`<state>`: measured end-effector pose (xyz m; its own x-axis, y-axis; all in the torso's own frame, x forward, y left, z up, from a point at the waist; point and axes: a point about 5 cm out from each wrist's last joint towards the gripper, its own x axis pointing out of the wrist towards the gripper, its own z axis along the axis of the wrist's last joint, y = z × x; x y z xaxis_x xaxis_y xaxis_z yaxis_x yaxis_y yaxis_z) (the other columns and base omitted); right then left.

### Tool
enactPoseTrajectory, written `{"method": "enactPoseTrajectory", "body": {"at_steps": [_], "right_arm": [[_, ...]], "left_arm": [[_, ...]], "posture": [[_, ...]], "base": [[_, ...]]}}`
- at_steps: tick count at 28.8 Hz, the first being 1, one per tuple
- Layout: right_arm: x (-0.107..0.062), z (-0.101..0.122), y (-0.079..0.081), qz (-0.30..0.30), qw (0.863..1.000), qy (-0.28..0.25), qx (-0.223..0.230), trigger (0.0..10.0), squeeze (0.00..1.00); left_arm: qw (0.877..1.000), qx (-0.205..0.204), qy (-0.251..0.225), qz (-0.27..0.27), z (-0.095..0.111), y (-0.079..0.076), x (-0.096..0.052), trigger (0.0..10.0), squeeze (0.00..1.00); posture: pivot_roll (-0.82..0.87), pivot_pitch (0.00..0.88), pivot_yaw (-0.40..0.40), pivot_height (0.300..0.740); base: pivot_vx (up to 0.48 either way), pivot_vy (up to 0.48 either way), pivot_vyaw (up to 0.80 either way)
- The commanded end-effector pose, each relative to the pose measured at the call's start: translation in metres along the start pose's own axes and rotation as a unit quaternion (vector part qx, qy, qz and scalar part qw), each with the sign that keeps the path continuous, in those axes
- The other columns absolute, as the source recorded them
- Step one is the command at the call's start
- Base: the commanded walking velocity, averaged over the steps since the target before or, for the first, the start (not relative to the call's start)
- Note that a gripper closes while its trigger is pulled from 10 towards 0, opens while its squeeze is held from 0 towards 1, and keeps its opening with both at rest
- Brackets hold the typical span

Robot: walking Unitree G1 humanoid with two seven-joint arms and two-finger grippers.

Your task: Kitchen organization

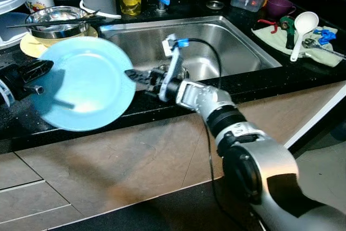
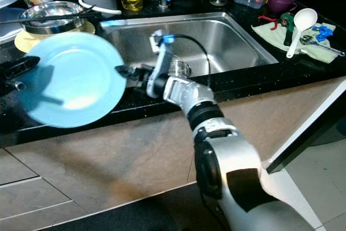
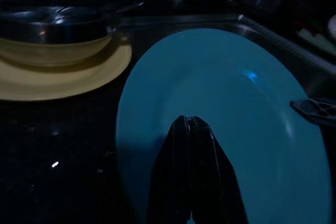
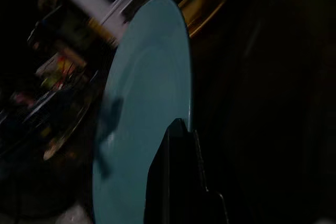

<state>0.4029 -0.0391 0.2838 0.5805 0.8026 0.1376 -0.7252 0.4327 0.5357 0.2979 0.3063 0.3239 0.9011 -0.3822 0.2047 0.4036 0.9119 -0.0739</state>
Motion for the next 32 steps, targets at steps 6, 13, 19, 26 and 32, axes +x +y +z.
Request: {"method": "enactPoseTrajectory", "body": {"at_steps": [6,13,19,26,32], "right_arm": [[-0.027,0.036,-0.024,-0.099,0.992,-0.079,-0.019,0.0,0.00],[-0.068,0.086,-0.042,-0.199,0.954,-0.225,-0.030,0.0,0.00],[-0.095,0.118,-0.042,-0.259,0.910,-0.295,-0.133,0.0,0.00],[-0.090,0.116,-0.035,-0.276,0.875,-0.270,-0.291,0.0,0.00],[-0.071,0.096,-0.030,-0.247,0.870,-0.207,-0.372,0.0,0.00]], "left_arm": [[1.000,-0.014,-0.022,-0.015,0.002,-0.005,0.007,10.0,0.00],[0.998,-0.014,-0.036,-0.043,-0.002,-0.024,0.028,10.0,0.00],[0.998,0.038,-0.024,-0.038,-0.015,-0.051,0.063,10.0,0.00],[0.986,0.154,0.033,-0.060,-0.043,-0.090,0.126,10.0,0.00],[0.982,0.167,0.040,-0.077,-0.051,-0.105,0.146,10.0,0.00]], "posture": [[-0.04,0.211,-0.039,0.740],[-0.04,0.211,-0.039,0.740],[-0.02,0.216,-0.040,0.740],[-0.02,0.226,-0.018,0.740],[-0.03,0.237,0.013,0.740]], "base": [[0.000,0.000,0.00],[0.000,0.000,0.00],[0.000,0.000,0.00],[0.000,0.000,0.00],[0.000,0.000,0.00]]}}
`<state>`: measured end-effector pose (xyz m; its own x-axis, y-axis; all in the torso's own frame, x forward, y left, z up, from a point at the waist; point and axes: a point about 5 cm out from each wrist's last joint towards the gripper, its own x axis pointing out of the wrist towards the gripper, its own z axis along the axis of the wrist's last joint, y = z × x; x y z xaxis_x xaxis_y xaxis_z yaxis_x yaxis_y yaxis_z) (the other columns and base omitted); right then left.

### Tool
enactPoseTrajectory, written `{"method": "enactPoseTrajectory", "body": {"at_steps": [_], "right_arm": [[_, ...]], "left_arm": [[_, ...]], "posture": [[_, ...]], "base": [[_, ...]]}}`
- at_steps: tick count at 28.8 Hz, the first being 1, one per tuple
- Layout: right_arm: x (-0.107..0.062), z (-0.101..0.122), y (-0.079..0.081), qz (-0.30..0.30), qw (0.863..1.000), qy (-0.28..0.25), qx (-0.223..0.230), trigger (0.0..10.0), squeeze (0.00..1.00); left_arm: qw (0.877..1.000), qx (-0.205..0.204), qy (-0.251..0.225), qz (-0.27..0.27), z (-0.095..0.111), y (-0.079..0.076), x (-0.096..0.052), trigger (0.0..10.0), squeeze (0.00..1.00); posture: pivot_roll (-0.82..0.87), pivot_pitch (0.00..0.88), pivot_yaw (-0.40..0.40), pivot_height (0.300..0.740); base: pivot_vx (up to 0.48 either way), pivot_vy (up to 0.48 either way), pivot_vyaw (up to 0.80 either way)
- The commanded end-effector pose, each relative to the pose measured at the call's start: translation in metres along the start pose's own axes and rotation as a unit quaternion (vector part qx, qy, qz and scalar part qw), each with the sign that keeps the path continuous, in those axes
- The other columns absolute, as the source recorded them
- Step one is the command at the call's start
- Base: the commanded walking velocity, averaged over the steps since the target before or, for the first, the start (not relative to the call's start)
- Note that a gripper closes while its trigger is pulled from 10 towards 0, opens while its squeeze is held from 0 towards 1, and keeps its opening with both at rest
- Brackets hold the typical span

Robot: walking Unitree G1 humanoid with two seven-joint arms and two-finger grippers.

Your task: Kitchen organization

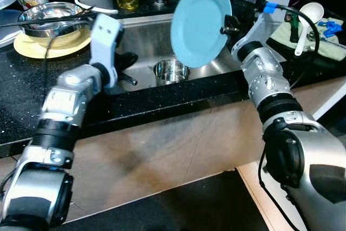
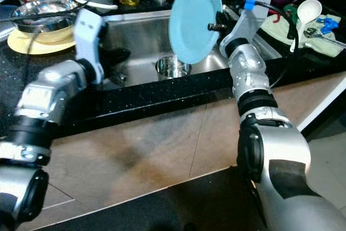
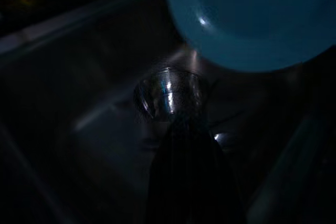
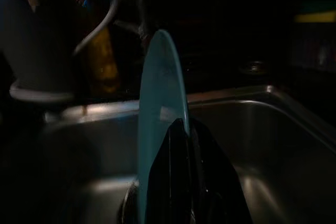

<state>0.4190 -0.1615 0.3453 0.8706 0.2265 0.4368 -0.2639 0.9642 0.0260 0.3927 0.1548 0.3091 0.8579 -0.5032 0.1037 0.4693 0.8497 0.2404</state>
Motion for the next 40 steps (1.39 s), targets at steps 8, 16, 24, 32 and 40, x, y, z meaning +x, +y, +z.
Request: {"method": "enactPoseTrajectory", "body": {"at_steps": [8,16,24,32,40], "right_arm": [[-0.003,-0.042,0.041,0.108,0.983,0.098,-0.114,0.4,0.00],[-0.005,-0.055,0.048,0.129,0.968,0.157,-0.145,10.0,0.00],[-0.007,-0.061,0.048,0.134,0.961,0.186,-0.152,10.0,0.00],[-0.007,-0.059,0.043,0.112,0.969,0.181,-0.124,10.0,0.00],[0.006,-0.019,0.031,0.059,0.996,0.060,0.029,10.0,0.00]], "left_arm": [[0.999,0.033,-0.010,-0.032,0.006,-0.015,0.020,10.0,0.00],[0.999,0.038,-0.011,-0.034,0.004,-0.007,0.022,10.0,0.00],[0.998,0.038,-0.009,-0.040,-0.001,-0.004,0.020,10.0,0.00],[0.999,0.030,-0.014,-0.040,-0.002,-0.004,0.022,10.0,0.00],[0.999,-0.016,-0.035,0.009,0.009,0.007,0.020,10.0,0.00]], "posture": [[-0.02,0.257,0.024,0.740],[-0.01,0.273,0.005,0.740],[-0.01,0.280,-0.007,0.740],[-0.02,0.267,-0.014,0.740],[-0.03,0.226,-0.008,0.740]], "base": [[0.000,0.000,0.00],[0.000,0.000,0.00],[0.000,0.000,0.00],[0.000,0.000,0.00],[0.000,0.000,0.00]]}}
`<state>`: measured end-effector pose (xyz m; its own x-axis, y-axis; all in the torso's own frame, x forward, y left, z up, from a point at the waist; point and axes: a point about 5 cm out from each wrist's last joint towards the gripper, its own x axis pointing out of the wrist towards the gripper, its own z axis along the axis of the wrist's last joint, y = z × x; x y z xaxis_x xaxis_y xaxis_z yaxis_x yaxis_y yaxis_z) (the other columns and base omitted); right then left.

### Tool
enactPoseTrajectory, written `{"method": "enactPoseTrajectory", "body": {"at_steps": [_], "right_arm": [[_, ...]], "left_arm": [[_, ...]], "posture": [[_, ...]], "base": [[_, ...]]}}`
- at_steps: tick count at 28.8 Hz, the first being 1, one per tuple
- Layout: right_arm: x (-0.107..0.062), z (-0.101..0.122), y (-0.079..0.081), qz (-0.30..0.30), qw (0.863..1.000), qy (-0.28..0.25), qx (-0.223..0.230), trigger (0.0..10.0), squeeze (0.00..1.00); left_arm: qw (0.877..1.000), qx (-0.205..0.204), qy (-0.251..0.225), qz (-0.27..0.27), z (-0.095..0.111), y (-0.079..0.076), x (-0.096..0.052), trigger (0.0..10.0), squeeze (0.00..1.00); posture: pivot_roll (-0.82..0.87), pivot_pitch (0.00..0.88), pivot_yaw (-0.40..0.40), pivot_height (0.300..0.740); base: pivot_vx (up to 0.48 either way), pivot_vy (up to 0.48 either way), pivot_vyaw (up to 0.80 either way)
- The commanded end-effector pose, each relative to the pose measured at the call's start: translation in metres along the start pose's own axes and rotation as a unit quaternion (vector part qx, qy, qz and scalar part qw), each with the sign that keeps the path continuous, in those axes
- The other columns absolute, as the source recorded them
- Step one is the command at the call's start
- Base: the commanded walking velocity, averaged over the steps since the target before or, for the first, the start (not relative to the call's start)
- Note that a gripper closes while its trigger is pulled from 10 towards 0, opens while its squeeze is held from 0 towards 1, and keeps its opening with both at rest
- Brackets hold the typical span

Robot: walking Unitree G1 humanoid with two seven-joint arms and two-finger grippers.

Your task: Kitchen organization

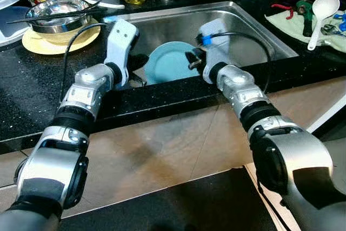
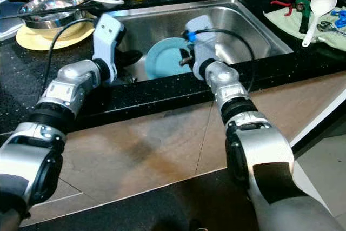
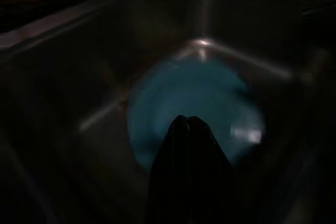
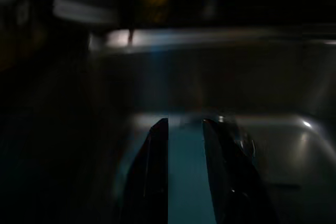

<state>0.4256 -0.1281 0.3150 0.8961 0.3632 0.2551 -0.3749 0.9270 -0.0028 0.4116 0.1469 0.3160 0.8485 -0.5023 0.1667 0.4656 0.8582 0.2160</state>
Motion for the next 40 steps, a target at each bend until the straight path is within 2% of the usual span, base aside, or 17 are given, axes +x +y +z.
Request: {"method": "enactPoseTrajectory", "body": {"at_steps": [1,5,9,12,14,18,20,22,23,25,27,30,32,33,36,39,40], "right_arm": [[0.002,0.020,-0.001,0.003,0.997,-0.063,0.053,10.0,0.00],[-0.007,0.022,-0.009,-0.004,0.982,-0.135,0.131,10.0,0.00],[-0.018,0.019,-0.012,-0.015,0.971,-0.176,0.159,10.0,0.00],[-0.037,0.014,-0.003,-0.007,0.959,-0.209,0.193,10.0,0.00],[-0.048,0.007,0.009,0.019,0.959,-0.203,0.195,10.0,0.00],[-0.062,-0.001,0.023,0.066,0.959,-0.188,0.204,10.0,0.00],[-0.073,0.000,0.029,0.107,0.950,-0.187,0.225,10.0,0.00],[-0.073,0.000,0.029,0.107,0.950,-0.187,0.225,10.0,0.00],[-0.080,0.002,0.033,0.132,0.944,-0.186,0.236,10.0,0.00],[-0.090,0.002,0.035,0.161,0.939,-0.179,0.246,10.0,0.00],[-0.090,0.002,0.035,0.161,0.939,-0.179,0.246,10.0,0.00],[-0.122,-0.008,0.044,0.255,0.939,-0.100,0.208,10.0,0.00],[-0.141,-0.023,0.046,0.300,0.937,-0.019,0.177,10.0,0.00],[-0.141,-0.023,0.046,0.300,0.937,-0.019,0.177,10.0,0.00],[-0.155,-0.048,0.038,0.294,0.943,0.094,0.123,10.0,0.00],[-0.167,-0.076,0.021,0.241,0.946,0.205,0.068,10.0,0.00],[-0.167,-0.076,0.021,0.241,0.946,0.205,0.068,10.0,0.00]], "left_arm": [[1.000,-0.013,-0.007,0.011,0.005,0.002,-0.001,10.0,0.00],[0.997,-0.020,-0.009,0.068,0.000,-0.001,-0.006,10.0,0.00],[0.995,-0.045,-0.034,0.087,-0.002,-0.007,-0.011,10.0,0.00],[0.987,-0.122,-0.045,0.094,-0.002,-0.013,-0.019,10.0,0.00],[0.983,-0.158,-0.066,0.065,0.002,-0.018,-0.025,10.0,0.00],[0.979,-0.162,-0.123,-0.014,0.012,-0.031,-0.038,10.0,0.00],[0.963,-0.209,-0.155,-0.073,0.021,-0.040,-0.051,10.0,0.00],[0.963,-0.209,-0.155,-0.073,0.021,-0.040,-0.051,10.0,0.00],[0.952,-0.234,-0.169,-0.100,0.025,-0.043,-0.060,10.0,0.00],[0.946,-0.238,-0.169,-0.142,0.026,-0.048,-0.070,10.0,0.00],[0.946,-0.238,-0.169,-0.142,0.026,-0.048,-0.070,10.0,0.00],[0.947,-0.186,-0.071,-0.253,0.008,-0.062,-0.097,10.0,0.00],[0.950,-0.159,-0.004,-0.270,-0.008,-0.062,-0.109,10.0,0.00],[0.950,-0.159,-0.004,-0.270,-0.008,-0.062,-0.109,10.0,0.00],[0.948,-0.098,0.103,-0.285,-0.033,-0.061,-0.124,10.0,0.00],[0.929,-0.025,0.240,-0.281,-0.067,-0.064,-0.143,10.0,0.00],[0.929,-0.025,0.240,-0.281,-0.067,-0.064,-0.143,10.0,0.00]], "posture": [[-0.05,0.198,-0.009,0.740],[-0.07,0.171,-0.009,0.740],[-0.08,0.160,-0.007,0.740],[-0.08,0.152,-0.002,0.740],[-0.08,0.150,-0.002,0.740],[-0.08,0.150,-0.001,0.740],[-0.08,0.151,0.000,0.740],[-0.08,0.151,0.000,0.740],[-0.08,0.154,-0.002,0.740],[-0.08,0.155,-0.006,0.740],[-0.08,0.155,-0.006,0.740],[-0.08,0.161,-0.013,0.740],[-0.08,0.164,-0.014,0.740],[-0.08,0.164,-0.014,0.740],[-0.08,0.170,-0.015,0.740],[-0.08,0.173,-0.016,0.740],[-0.08,0.173,-0.016,0.740]], "base": [[0.000,0.000,0.00],[0.000,0.000,0.00],[0.000,0.000,0.00],[0.000,0.000,0.00],[0.000,0.000,0.00],[0.000,0.000,0.00],[0.000,0.000,0.00],[0.000,0.000,0.00],[0.000,0.000,0.00],[0.000,0.000,0.00],[0.000,0.000,0.00],[0.000,0.000,0.00],[0.000,0.000,0.00],[0.000,0.000,0.00],[0.000,0.000,0.00],[0.000,0.000,0.00],[0.000,0.000,0.00]]}}
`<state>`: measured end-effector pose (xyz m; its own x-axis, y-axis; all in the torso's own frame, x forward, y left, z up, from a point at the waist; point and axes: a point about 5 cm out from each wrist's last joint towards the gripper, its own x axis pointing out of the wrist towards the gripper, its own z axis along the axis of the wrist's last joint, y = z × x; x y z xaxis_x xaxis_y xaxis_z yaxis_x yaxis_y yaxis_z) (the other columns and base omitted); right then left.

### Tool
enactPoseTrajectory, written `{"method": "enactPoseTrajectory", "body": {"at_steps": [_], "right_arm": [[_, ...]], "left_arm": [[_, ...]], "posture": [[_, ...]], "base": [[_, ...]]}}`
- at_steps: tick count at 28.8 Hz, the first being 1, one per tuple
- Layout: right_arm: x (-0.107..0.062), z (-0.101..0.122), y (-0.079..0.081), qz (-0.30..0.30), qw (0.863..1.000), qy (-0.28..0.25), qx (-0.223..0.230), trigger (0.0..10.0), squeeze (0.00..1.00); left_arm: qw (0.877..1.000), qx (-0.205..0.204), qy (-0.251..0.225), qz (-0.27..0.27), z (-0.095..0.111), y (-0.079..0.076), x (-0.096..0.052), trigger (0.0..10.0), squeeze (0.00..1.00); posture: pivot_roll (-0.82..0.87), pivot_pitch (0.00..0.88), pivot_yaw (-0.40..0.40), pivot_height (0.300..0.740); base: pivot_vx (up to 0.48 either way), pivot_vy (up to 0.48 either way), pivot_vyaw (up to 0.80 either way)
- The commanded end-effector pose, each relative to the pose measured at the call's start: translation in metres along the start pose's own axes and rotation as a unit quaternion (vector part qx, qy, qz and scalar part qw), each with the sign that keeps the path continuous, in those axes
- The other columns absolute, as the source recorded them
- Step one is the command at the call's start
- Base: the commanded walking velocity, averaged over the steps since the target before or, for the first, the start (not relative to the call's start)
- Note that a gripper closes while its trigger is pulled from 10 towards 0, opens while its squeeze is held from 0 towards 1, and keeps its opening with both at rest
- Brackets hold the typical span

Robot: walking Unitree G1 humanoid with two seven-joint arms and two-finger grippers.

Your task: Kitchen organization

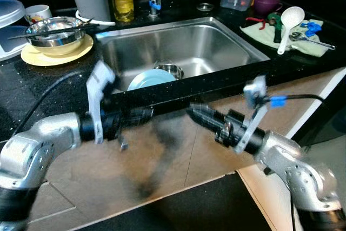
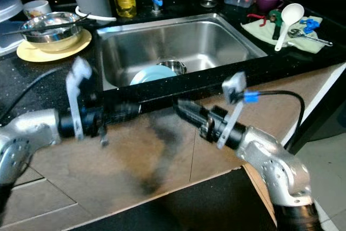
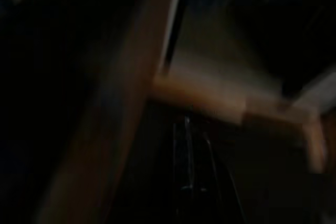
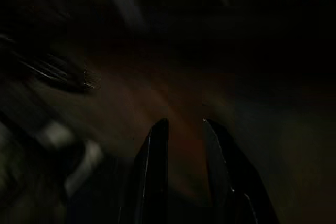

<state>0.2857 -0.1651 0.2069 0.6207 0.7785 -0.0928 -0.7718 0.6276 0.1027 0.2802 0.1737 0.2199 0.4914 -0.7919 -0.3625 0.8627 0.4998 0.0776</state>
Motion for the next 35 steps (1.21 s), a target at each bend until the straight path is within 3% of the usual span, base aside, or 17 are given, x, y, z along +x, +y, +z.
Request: {"method": "enactPoseTrajectory", "body": {"at_steps": [1,4,8,10,11,13,15,17,18,19,20,23,25,29,33,35], "right_arm": [[0.000,-0.021,-0.008,-0.050,0.996,0.067,-0.008,10.0,0.00],[-0.007,-0.052,-0.022,-0.132,0.979,0.150,-0.026,10.0,0.00],[-0.007,-0.073,-0.022,-0.154,0.973,0.173,-0.019,10.0,0.00],[-0.005,-0.107,-0.020,-0.188,0.964,0.190,0.003,10.0,0.00],[-0.004,-0.146,-0.017,-0.238,0.950,0.200,0.036,10.0,0.00],[-0.004,-0.146,-0.017,-0.238,0.950,0.200,0.036,10.0,0.00],[-0.003,-0.179,-0.012,-0.287,0.936,0.183,0.091,10.0,0.00],[-0.004,-0.205,-0.006,-0.343,0.910,0.148,0.181,10.0,0.00],[-0.007,-0.220,-0.001,-0.365,0.894,0.153,0.207,10.0,0.00],[-0.007,-0.220,-0.001,-0.365,0.894,0.153,0.207,10.0,0.00],[-0.009,-0.228,0.003,-0.376,0.886,0.161,0.219,10.0,0.00],[-0.012,-0.245,0.014,-0.381,0.876,0.191,0.227,10.0,0.00],[-0.013,-0.262,0.028,-0.371,0.874,0.232,0.211,10.0,0.00],[-0.014,-0.265,0.030,-0.373,0.874,0.236,0.205,10.0,0.00],[-0.019,-0.271,0.030,-0.388,0.868,0.233,0.204,10.0,0.00],[-0.021,-0.274,0.030,-0.396,0.865,0.232,0.205,10.0,0.00]], "left_arm": [[0.999,-0.001,0.043,0.008,-0.012,-0.008,0.007,10.0,0.00],[0.994,-0.033,0.093,0.045,-0.032,-0.020,0.024,10.0,0.00],[0.988,-0.073,0.115,0.067,-0.052,-0.030,0.038,10.0,0.00],[0.974,-0.143,0.144,0.104,-0.086,-0.041,0.051,10.0,0.00],[0.964,-0.153,0.149,0.158,-0.120,-0.046,0.061,10.0,0.00],[0.964,-0.153,0.149,0.158,-0.120,-0.046,0.061,10.0,0.00],[0.953,-0.176,0.088,0.231,-0.143,-0.040,0.068,10.0,0.00],[0.904,-0.242,0.048,0.350,-0.171,-0.029,0.064,10.0,0.00],[0.868,-0.284,0.048,0.405,-0.188,-0.026,0.057,10.0,0.00],[0.868,-0.284,0.048,0.405,-0.188,-0.026,0.057,10.0,0.00],[0.843,-0.310,0.053,0.438,-0.199,-0.025,0.053,10.0,0.00],[0.847,-0.307,0.090,0.425,-0.213,-0.036,0.058,10.0,0.00],[0.884,-0.248,0.129,0.374,-0.225,-0.057,0.073,10.0,0.00],[0.895,-0.219,0.139,0.363,-0.228,-0.062,0.076,10.0,0.00],[0.888,-0.229,0.101,0.385,-0.229,-0.063,0.080,10.0,0.00],[0.899,-0.230,0.097,0.359,-0.230,-0.067,0.083,10.0,0.00]], "posture": [[-0.08,0.177,-0.016,0.740],[-0.08,0.180,-0.018,0.740],[-0.07,0.183,-0.018,0.740],[-0.07,0.188,-0.015,0.740],[-0.08,0.189,-0.013,0.740],[-0.08,0.189,-0.013,0.740],[-0.07,0.179,-0.010,0.740],[-0.06,0.168,-0.001,0.740],[-0.06,0.159,0.005,0.740],[-0.06,0.159,0.005,0.740],[-0.06,0.159,0.005,0.740],[-0.07,0.156,-0.009,0.740],[-0.08,0.167,-0.016,0.740],[-0.08,0.170,-0.016,0.740],[-0.08,0.176,-0.020,0.740],[-0.08,0.179,-0.021,0.740]], "base": [[0.000,0.000,0.00],[0.000,0.000,0.00],[0.000,0.000,0.00],[0.000,0.000,0.00],[0.000,0.000,0.00],[0.000,0.000,0.00],[0.000,0.000,0.00],[0.000,0.000,0.00],[0.000,0.000,0.00],[0.000,0.000,0.00],[0.000,0.000,0.00],[0.000,0.000,0.00],[0.000,0.000,0.00],[0.000,0.000,0.00],[0.000,0.000,0.00],[0.000,0.000,0.00]]}}
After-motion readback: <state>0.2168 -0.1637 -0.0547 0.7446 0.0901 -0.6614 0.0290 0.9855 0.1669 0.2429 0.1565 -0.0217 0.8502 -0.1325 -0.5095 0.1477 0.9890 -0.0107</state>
